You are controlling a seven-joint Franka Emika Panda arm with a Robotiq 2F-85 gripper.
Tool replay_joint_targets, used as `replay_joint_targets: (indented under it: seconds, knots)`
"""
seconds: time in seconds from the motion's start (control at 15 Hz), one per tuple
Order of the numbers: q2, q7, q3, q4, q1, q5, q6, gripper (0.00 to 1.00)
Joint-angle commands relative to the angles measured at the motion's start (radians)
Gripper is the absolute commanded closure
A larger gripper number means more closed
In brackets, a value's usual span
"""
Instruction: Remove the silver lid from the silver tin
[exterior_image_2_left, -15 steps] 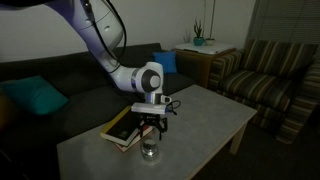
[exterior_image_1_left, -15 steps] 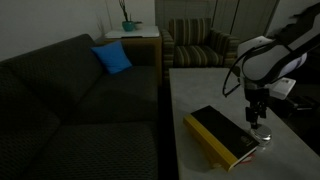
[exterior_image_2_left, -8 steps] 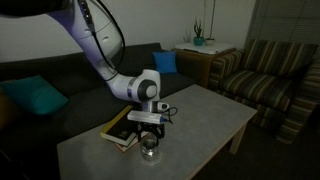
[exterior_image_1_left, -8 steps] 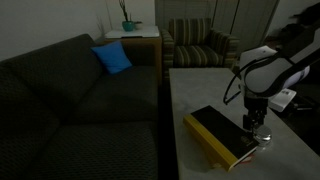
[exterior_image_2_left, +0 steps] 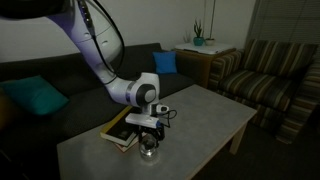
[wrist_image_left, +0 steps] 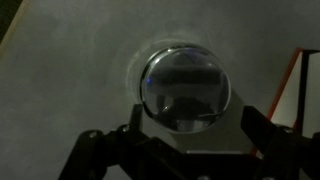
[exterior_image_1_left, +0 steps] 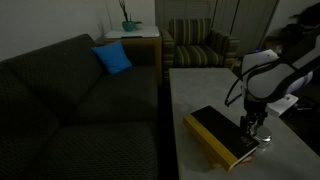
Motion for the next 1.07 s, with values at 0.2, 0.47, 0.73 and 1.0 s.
replay_joint_targets:
  seconds: [0.2, 0.47, 0.73, 1.0]
  knots:
    - [-0.092, 0.112, -0.018, -0.143, 0.017, 0.004, 0.006, 0.0]
    - [-0.148, 0.188, -0.027, -0.23, 0.027, -0.001, 0.023, 0.0]
    - [-0.177, 0.218, -0.029, -0.273, 0.033, -0.011, 0.029, 0.0]
    - [-0.156, 0.18, -0.046, -0.249, 0.047, 0.017, 0.029, 0.0]
